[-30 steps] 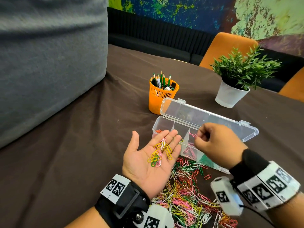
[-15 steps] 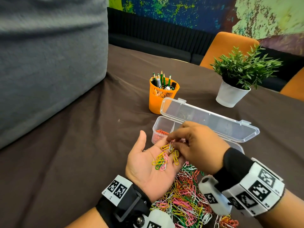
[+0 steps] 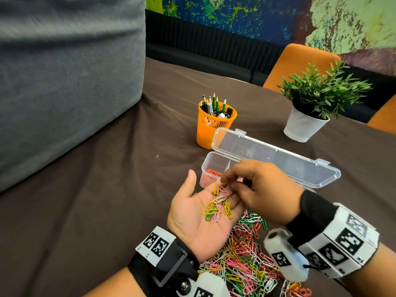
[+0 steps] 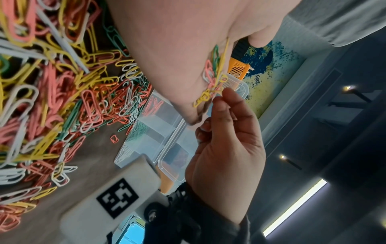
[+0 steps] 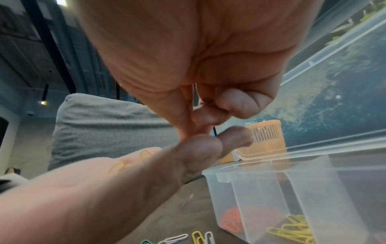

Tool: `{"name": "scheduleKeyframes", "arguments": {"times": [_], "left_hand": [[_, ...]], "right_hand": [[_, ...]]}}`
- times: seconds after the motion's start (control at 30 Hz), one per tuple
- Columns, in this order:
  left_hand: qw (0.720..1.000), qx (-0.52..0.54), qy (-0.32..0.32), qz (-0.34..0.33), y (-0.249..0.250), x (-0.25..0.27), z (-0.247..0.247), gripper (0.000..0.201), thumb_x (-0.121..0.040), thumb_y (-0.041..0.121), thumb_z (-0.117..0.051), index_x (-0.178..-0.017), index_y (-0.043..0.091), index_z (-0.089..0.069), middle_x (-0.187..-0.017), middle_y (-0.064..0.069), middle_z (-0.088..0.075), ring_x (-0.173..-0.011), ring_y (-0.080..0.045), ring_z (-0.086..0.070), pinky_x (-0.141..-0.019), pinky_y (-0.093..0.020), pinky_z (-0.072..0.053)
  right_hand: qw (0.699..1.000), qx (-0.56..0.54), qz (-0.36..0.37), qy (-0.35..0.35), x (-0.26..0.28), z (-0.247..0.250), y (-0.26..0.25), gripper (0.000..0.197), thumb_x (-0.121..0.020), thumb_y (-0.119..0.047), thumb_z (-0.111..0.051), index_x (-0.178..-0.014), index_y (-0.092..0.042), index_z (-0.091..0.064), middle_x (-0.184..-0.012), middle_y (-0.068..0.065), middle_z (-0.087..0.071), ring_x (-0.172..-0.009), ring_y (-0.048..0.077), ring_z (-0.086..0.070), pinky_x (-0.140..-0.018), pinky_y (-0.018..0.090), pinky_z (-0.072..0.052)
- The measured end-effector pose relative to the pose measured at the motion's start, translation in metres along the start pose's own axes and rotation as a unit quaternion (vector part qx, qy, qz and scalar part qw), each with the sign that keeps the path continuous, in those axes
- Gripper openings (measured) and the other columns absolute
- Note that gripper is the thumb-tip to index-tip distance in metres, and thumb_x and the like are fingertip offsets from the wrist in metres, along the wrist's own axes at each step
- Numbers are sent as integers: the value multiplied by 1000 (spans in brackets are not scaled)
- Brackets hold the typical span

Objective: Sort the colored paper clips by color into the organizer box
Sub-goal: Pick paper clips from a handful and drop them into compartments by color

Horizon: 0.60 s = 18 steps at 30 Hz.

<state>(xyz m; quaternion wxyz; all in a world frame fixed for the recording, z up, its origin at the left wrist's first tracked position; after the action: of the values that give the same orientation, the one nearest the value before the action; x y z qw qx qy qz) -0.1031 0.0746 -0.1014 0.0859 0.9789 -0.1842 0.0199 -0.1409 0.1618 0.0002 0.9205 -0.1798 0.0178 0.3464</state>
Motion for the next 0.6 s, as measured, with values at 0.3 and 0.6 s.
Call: {"name": "scheduleKeyframes", "arguments": {"times": [0.3, 0.6], "left_hand": [[998, -52, -12, 14, -1, -1, 1, 84, -95, 66, -37, -135, -6, -53, -136, -29, -50, -123, -38, -54, -113, -43, -32], [997, -82, -11, 13, -4, -4, 3, 89, -94, 69, -35, -145, -3, -42, -145, -19, -38, -135, -30, -34, -119, -37, -11]], "right_hand": [[999, 22, -23, -25, -1, -11, -5, 2, -78, -29, -69, -80, -30, -70, -82, -10, -58, -73, 5, -56, -71, 25, -48], [990, -72, -114, -36, -1, -18, 4, 7, -75, -18, -68, -69, -20, -68, -63, -8, -65, -55, 2, -60, -57, 17, -51]]}}
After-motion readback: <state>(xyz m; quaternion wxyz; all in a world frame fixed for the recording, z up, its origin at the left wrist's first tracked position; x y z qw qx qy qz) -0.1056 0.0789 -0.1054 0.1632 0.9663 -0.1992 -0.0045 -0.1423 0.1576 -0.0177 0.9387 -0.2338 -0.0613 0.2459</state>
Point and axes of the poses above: each hand's wrist, its own x-axis away from the middle knuckle, its own z-axis out of the back of the hand, y = z × x, the point moved 5 cm from there along -x, towards the middle knuckle
